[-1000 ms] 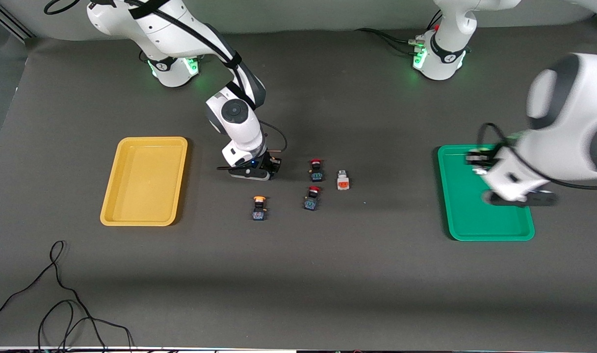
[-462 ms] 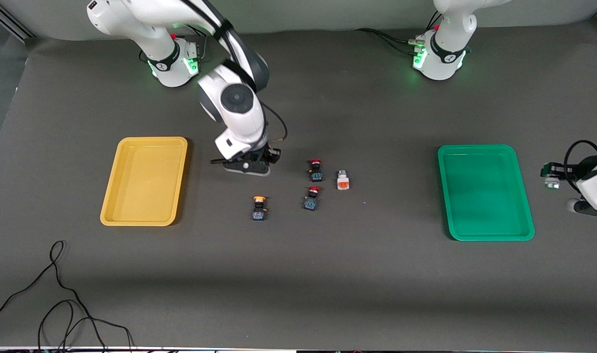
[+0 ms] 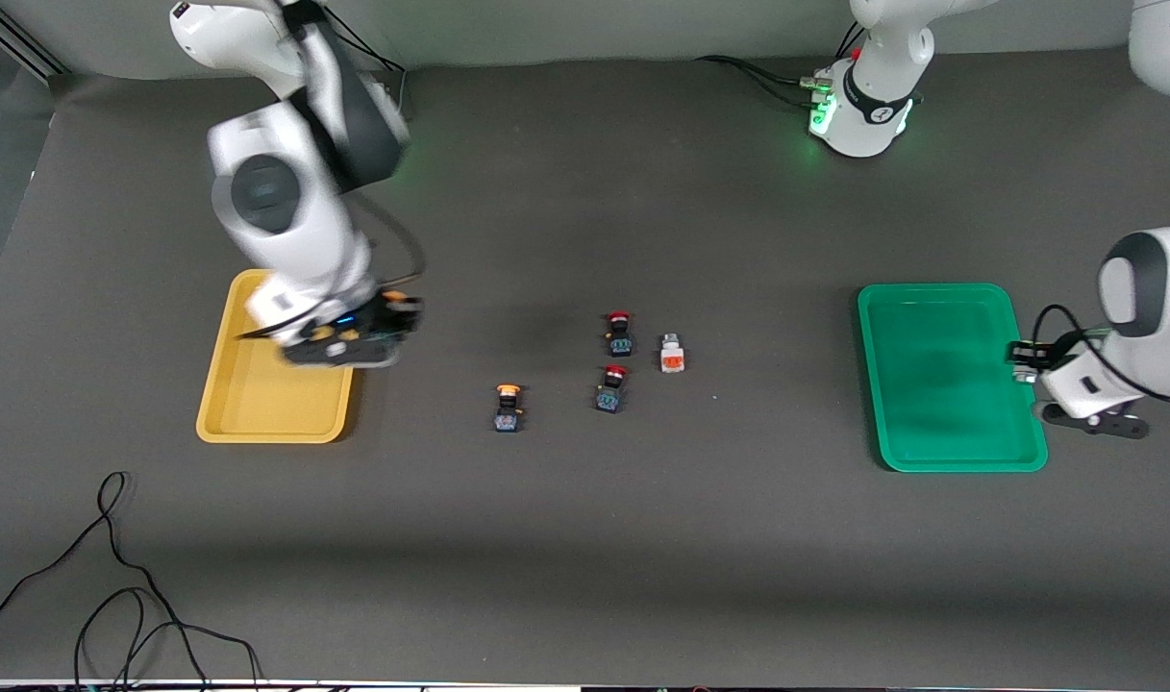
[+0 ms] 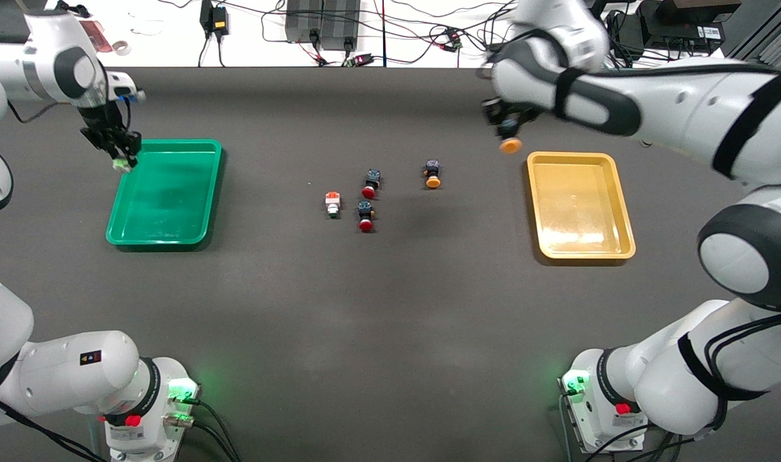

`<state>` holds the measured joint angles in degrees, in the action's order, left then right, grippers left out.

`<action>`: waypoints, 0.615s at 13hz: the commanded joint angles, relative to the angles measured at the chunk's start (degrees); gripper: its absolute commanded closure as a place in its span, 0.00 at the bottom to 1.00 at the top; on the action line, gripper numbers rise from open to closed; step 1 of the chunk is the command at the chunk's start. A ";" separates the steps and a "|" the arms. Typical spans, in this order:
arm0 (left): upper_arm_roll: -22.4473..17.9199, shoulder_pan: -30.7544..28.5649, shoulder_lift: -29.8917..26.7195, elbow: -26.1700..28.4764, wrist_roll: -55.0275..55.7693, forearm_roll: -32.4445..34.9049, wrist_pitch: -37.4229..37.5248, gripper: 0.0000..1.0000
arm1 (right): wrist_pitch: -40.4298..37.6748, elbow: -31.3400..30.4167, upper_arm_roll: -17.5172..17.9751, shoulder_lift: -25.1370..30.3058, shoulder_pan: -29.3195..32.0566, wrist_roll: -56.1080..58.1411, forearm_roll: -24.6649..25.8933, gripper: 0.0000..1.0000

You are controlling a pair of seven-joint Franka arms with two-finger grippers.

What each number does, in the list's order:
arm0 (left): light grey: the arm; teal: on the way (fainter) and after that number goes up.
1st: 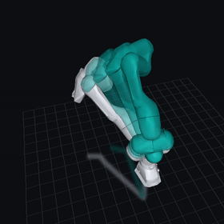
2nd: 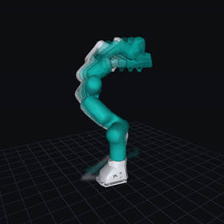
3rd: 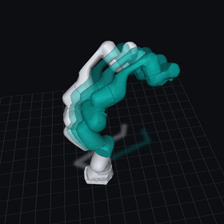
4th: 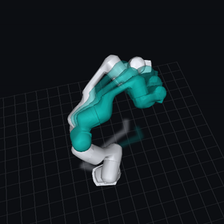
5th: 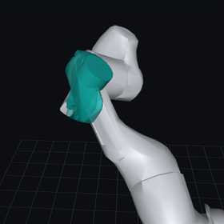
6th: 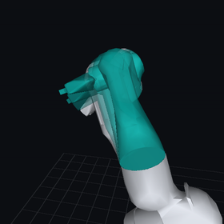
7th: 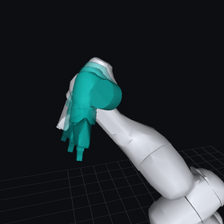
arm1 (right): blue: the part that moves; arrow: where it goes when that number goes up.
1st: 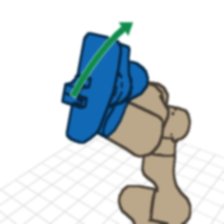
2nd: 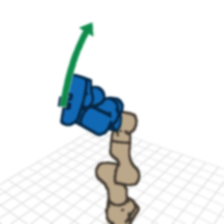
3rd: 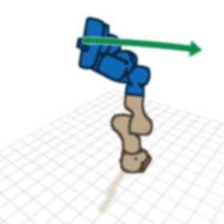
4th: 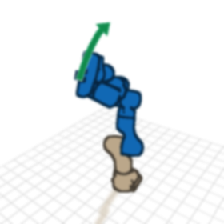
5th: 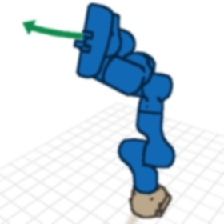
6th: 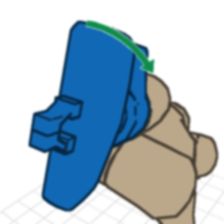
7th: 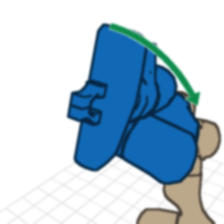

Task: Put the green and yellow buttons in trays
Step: 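Carry the yellow button to the yellow tray while the left gripper places green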

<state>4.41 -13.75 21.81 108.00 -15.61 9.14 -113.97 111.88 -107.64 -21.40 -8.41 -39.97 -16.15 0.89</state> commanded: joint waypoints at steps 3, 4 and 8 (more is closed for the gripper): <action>-0.10 -1.28 2.97 7.48 5.47 1.23 -12.84 1.00 | 3.32 -8.54 -17.67 4.46 -0.54 28.05 -2.29 0.69; -0.10 -1.19 3.50 7.58 6.46 1.23 -13.12 1.00 | 8.13 -12.30 -20.58 4.36 -0.54 32.45 -2.38 0.69; -0.10 -1.28 5.35 7.49 6.56 1.23 -14.87 0.96 | 30.29 -25.60 -23.69 -3.60 -0.28 44.33 -15.08 0.69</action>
<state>4.06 -14.82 27.28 114.74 -10.41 9.43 -127.07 135.02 -129.70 -45.17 -6.99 -39.23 23.08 -7.76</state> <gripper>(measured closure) 0.595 0.595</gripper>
